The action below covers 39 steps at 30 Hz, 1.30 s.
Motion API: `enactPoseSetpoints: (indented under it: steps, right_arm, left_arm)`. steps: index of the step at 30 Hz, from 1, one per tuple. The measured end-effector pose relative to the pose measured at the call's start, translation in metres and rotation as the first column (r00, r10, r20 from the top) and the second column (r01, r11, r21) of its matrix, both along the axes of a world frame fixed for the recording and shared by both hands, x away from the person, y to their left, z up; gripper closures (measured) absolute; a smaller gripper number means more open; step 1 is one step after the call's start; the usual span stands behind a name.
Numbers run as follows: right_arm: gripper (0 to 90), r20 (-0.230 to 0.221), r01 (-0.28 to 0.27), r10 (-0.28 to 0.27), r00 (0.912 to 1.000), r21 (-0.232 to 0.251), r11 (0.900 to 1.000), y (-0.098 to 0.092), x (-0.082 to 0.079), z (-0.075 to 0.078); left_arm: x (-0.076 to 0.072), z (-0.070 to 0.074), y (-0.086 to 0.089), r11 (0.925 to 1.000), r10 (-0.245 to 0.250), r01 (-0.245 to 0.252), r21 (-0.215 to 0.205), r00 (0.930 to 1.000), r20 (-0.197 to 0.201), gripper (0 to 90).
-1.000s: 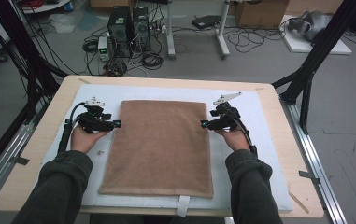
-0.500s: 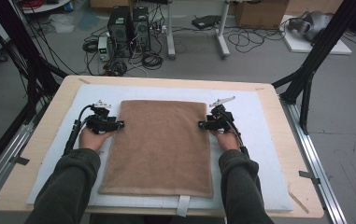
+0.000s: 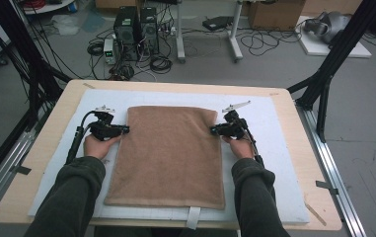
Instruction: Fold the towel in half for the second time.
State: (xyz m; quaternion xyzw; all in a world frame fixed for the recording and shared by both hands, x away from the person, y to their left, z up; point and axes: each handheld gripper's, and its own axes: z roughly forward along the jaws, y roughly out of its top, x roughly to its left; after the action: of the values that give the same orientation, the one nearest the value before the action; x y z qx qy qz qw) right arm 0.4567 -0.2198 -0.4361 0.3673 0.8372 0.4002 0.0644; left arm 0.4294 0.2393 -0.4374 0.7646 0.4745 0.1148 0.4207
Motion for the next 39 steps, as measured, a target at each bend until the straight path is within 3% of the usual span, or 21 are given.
enactPoseSetpoints:
  steps: [5,8,12,14,16,18,20,25,29,31,35,39]
  right_arm:
    - [82.3,0.041,-0.034,0.033,0.9986,0.010,0.999,-0.004,-0.007,0.021]
    - [82.3,0.033,-0.061,0.061,0.9976,0.017,0.998,-0.008,-0.015,0.031]
    - [82.2,0.052,-0.115,0.112,0.9923,0.050,0.992,-0.011,-0.036,0.054]
    - [82.1,0.048,-0.157,0.154,0.9869,0.071,0.985,-0.011,-0.053,0.063]
    - [81.6,0.027,-0.192,0.190,0.9814,0.058,0.980,-0.011,-0.073,0.067]
    - [81.3,0.007,-0.207,0.207,0.9784,0.077,0.975,-0.013,-0.091,0.061]
    - [81.1,-0.017,-0.217,0.219,0.9756,0.061,0.974,-0.015,-0.105,0.049]
    - [76.7,-0.084,-0.194,0.199,0.9763,0.066,0.979,-0.019,-0.118,0.014]
    - [55.4,-0.095,-0.155,0.163,0.9821,0.086,0.984,-0.026,-0.116,0.014]
    - [44.9,-0.070,-0.124,0.128,0.9892,0.059,0.990,-0.030,-0.114,0.023]
    - [38.5,-0.019,-0.083,0.084,0.9963,0.050,0.995,-0.030,-0.104,0.040]
    - [36.9,-0.004,-0.072,0.072,0.9974,0.033,0.997,-0.019,-0.083,0.045]
  left_arm:
    - [-0.007,0.014,0.007,0.9988,-0.020,0.022,-0.044,0.9993,0.031,84.5]
    - [-0.016,0.027,0.011,0.9962,-0.053,0.056,-0.066,0.9971,0.054,84.6]
    - [-0.045,0.042,0.016,0.9927,-0.101,0.107,-0.055,0.9904,0.094,84.5]
    - [-0.061,0.045,0.020,0.9903,-0.120,0.126,-0.058,0.9875,0.103,84.5]
    - [-0.082,0.044,0.022,0.9849,-0.159,0.165,-0.052,0.9816,0.105,84.3]
    - [-0.102,0.037,0.023,0.9788,-0.197,0.201,-0.036,0.9757,0.096,84.1]
    - [-0.118,0.026,0.023,0.9744,-0.220,0.223,-0.025,0.9719,0.083,83.8]
    - [-0.137,0.000,0.024,0.9725,-0.232,0.233,-0.013,0.9721,0.036,81.1]
    - [-0.139,0.007,0.033,0.9741,-0.226,0.226,0.014,0.9737,0.027,62.2]
    - [-0.135,0.017,0.037,0.9776,-0.210,0.210,0.015,0.9766,0.045,53.8]
    - [-0.117,0.037,0.037,0.9838,-0.179,0.179,0.013,0.9810,0.074,44.4]
    - [-0.090,0.045,0.029,0.9868,-0.161,0.160,0.028,0.9834,0.082,43.9]
